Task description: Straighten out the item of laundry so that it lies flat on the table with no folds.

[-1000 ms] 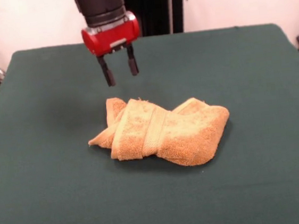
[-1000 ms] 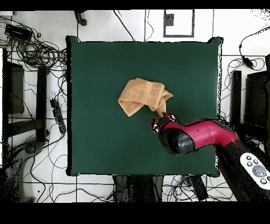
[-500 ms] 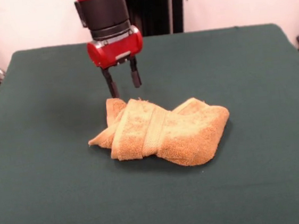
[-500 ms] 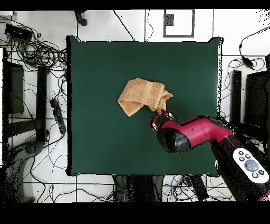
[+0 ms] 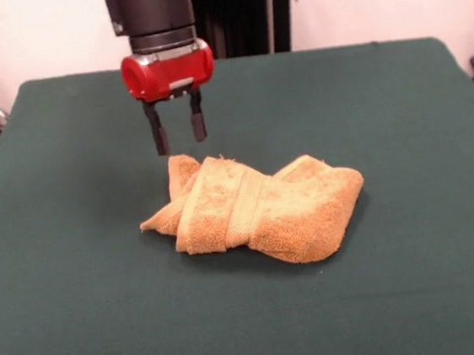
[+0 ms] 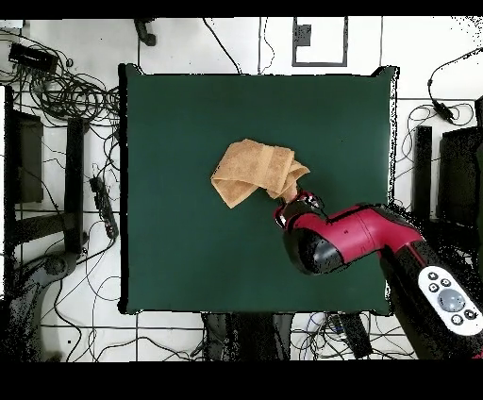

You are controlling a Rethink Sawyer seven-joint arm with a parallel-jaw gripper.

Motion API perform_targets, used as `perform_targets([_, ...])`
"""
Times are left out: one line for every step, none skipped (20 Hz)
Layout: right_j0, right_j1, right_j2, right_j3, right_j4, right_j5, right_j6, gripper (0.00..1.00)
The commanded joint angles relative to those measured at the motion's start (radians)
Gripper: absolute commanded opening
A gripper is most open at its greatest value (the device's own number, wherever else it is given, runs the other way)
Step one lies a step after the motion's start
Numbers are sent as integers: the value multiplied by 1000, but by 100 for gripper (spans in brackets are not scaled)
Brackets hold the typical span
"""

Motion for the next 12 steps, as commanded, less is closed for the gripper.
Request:
perform_targets([44, 88, -47, -120, -48, 32, -36, 100])
perform_targets([48, 105, -54, -136, -52, 41, -43, 100])
perform_targets([48, 125, -56, -148, -50, 49, -53, 100])
perform_targets([41, 145, -54, -157, -46, 60, -73, 100])
perform_targets([35, 165, -49, -164, -38, 72, -93, 100])
perform_targets([36, 182, -47, -174, -31, 82, -104, 100])
perform_targets([37, 195, -49, -181, -26, 86, -104, 100])
perform_targets([36, 202, -51, -182, -19, 91, -105, 100])
perform_targets([34, 211, -51, -185, -13, 96, -109, 100])
perform_targets([34, 216, -50, -186, -8, 101, -113, 100])
perform_targets([33, 221, -49, -187, -6, 103, -117, 100])
perform_targets([30, 223, -46, -185, -2, 107, -124, 100])
